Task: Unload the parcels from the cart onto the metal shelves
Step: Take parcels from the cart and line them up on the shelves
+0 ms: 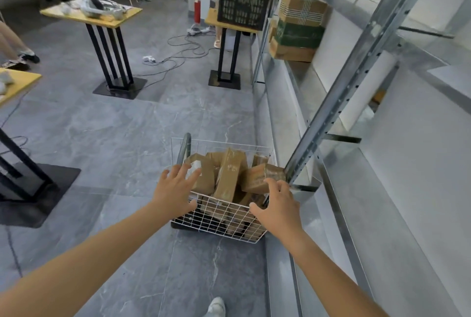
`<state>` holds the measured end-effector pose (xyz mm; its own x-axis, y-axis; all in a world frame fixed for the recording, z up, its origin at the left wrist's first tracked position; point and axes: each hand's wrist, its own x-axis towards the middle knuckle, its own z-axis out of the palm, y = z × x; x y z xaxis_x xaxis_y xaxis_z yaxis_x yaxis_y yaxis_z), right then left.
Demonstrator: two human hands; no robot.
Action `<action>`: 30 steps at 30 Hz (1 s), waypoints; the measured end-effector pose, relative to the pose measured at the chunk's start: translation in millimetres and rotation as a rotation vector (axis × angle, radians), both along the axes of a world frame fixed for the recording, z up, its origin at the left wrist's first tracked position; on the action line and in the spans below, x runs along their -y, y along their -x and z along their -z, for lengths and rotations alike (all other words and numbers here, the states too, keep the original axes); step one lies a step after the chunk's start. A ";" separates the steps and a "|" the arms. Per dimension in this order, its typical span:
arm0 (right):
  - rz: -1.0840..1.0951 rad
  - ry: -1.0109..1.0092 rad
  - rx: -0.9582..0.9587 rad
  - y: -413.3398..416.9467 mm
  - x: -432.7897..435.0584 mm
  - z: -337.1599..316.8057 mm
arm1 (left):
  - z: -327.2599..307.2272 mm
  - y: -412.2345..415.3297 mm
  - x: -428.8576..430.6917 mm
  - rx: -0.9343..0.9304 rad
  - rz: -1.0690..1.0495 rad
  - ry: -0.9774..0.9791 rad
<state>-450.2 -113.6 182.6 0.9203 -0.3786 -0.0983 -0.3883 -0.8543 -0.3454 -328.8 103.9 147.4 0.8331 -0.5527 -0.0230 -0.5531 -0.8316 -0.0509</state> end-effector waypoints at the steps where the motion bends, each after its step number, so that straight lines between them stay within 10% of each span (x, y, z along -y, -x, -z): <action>1: -0.010 -0.008 -0.016 -9.8 9.3 1.8 | 1.2 -6.0 7.5 -0.008 -0.013 -0.019; 30: -0.122 -0.273 -0.315 -176.2 44.2 80.2 | 68.1 -126.6 36.1 -0.294 -0.196 -0.108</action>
<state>-274.1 -157.9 102.4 0.8657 -0.1896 -0.4633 -0.4125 -0.7944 -0.4458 -202.2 67.8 79.2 0.8718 -0.3650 -0.3267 -0.3883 -0.9215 -0.0064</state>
